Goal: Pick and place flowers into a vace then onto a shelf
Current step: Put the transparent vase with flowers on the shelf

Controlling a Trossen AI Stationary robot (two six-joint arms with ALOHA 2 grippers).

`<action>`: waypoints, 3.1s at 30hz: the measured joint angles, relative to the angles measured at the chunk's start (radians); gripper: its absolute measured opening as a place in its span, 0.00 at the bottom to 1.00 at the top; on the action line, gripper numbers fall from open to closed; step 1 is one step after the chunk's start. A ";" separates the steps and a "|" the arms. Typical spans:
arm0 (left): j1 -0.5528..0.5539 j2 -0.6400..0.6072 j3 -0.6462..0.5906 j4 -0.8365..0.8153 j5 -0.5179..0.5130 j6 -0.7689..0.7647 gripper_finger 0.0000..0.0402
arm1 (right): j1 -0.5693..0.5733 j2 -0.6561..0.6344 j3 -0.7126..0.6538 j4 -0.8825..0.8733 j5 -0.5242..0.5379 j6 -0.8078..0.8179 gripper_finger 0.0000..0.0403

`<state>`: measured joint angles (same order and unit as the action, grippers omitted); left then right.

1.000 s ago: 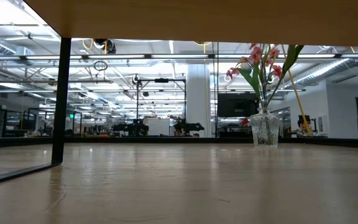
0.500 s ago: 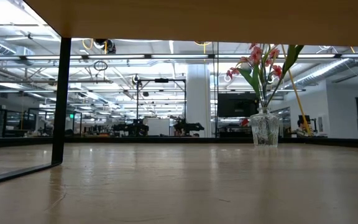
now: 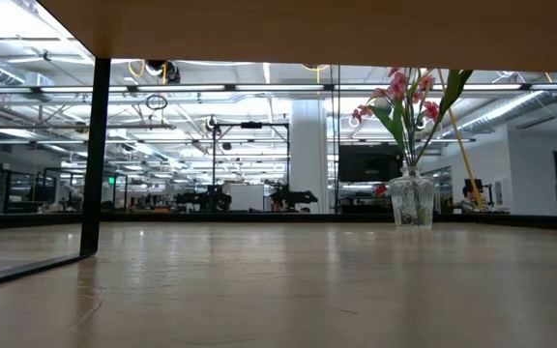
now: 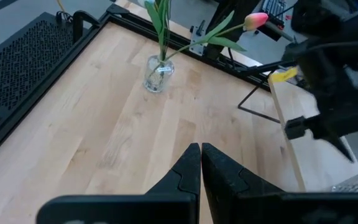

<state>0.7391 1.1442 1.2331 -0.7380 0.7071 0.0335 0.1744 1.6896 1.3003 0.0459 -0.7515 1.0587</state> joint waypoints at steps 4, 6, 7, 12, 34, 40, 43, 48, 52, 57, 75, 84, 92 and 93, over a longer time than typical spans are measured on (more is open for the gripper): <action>0.001 0.000 0.000 0.000 0.000 0.007 0.05 | 0.004 -0.055 0.001 -0.130 0.065 -0.068 0.44; 0.001 0.000 0.000 0.000 0.000 0.014 0.05 | -0.003 -0.084 0.001 -0.228 0.124 -0.113 0.44; 0.001 0.000 0.000 0.000 -0.001 0.018 0.05 | -0.007 -0.100 0.001 -0.277 0.159 -0.132 0.44; 0.001 0.000 0.000 0.010 -0.008 0.024 0.05 | -0.039 -0.195 -0.003 -0.516 0.333 -0.213 0.43; 0.008 0.000 0.000 0.119 -0.231 -0.043 0.05 | -0.133 -0.930 -1.007 0.579 0.783 0.348 0.42; 0.008 0.000 0.000 0.121 -0.304 -0.045 0.05 | -0.134 -0.973 -1.121 0.667 0.784 0.392 0.42; 0.008 0.000 0.000 0.121 -0.332 -0.058 0.05 | -0.133 -0.978 -1.146 0.668 0.744 0.421 0.42; 0.008 0.000 0.000 0.121 -0.354 -0.084 0.05 | -0.138 -0.978 -1.175 0.652 0.732 0.457 0.42; 0.008 0.012 0.000 0.122 -0.397 -0.114 0.05 | -0.150 -0.978 -1.178 0.753 0.765 0.460 0.42; 0.008 0.028 0.000 0.121 -0.421 -0.141 0.05 | -0.190 -0.984 -1.178 0.997 0.871 0.322 0.42; 0.026 0.122 0.000 0.130 -0.420 0.056 0.05 | -0.204 -1.070 -1.151 1.077 1.520 -0.312 0.31; 0.026 0.154 0.000 0.139 -0.390 0.115 0.05 | -0.200 -1.073 -1.150 1.027 1.212 -0.059 0.26; 0.030 0.183 0.000 0.138 -0.385 0.152 0.05 | -0.159 -1.072 -1.150 0.572 1.030 0.457 0.20; 0.030 0.187 0.000 0.140 -0.385 0.153 0.05 | -0.159 -1.072 -1.150 0.513 1.013 0.501 0.19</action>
<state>0.7692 1.3314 1.2331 -0.5982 0.3223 0.1870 0.0153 0.6177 0.1505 0.5586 0.2618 1.5595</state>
